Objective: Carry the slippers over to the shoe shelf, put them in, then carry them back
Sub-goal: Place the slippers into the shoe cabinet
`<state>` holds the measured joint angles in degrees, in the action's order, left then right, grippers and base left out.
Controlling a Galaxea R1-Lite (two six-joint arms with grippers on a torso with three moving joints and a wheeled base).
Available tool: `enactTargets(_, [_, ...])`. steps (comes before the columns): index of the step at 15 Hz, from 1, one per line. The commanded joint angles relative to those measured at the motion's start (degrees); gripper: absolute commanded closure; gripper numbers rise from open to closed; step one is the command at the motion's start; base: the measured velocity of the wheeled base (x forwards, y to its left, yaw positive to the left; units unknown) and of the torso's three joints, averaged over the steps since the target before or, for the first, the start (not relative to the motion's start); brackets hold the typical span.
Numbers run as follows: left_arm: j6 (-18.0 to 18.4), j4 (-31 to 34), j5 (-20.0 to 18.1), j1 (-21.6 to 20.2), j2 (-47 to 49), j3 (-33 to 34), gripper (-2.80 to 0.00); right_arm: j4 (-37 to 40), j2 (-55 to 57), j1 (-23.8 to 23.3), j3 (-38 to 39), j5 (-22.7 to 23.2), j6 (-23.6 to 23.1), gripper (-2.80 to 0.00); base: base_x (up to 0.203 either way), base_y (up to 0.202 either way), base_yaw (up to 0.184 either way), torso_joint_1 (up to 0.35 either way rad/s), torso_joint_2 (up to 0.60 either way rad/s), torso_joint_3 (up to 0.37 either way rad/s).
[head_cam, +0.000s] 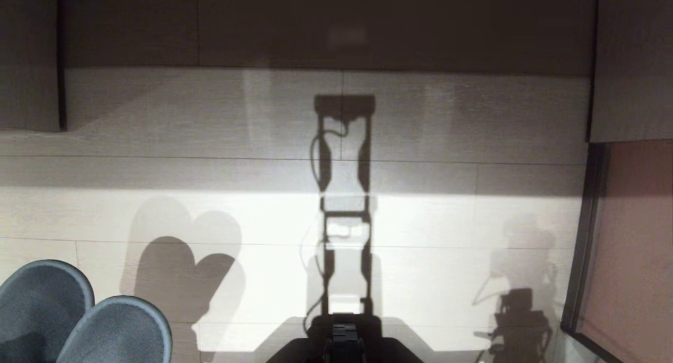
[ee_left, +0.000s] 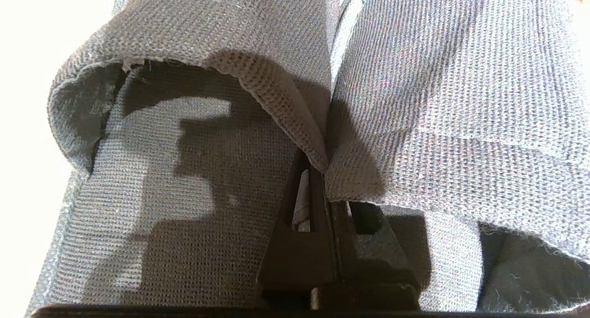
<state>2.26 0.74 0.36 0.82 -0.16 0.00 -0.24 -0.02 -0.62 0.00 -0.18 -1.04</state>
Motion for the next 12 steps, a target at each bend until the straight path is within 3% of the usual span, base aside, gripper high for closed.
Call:
enactTargets(1, [0.1, 0.0, 0.0, 0.0, 0.1, 0.0, 0.00, -0.1, -2.3, 0.0, 2.3, 0.0, 0.0, 0.00, 0.000, 0.000, 0.000, 0.000, 0.00, 0.210])
enactTargets(12, [1.1, 0.0, -0.2, 0.0, 0.2, 0.0, 0.00, -0.1, -2.3, 0.0, 2.3, 0.0, 0.0, 0.00, 0.000, 0.000, 0.000, 0.003, 0.00, 0.203])
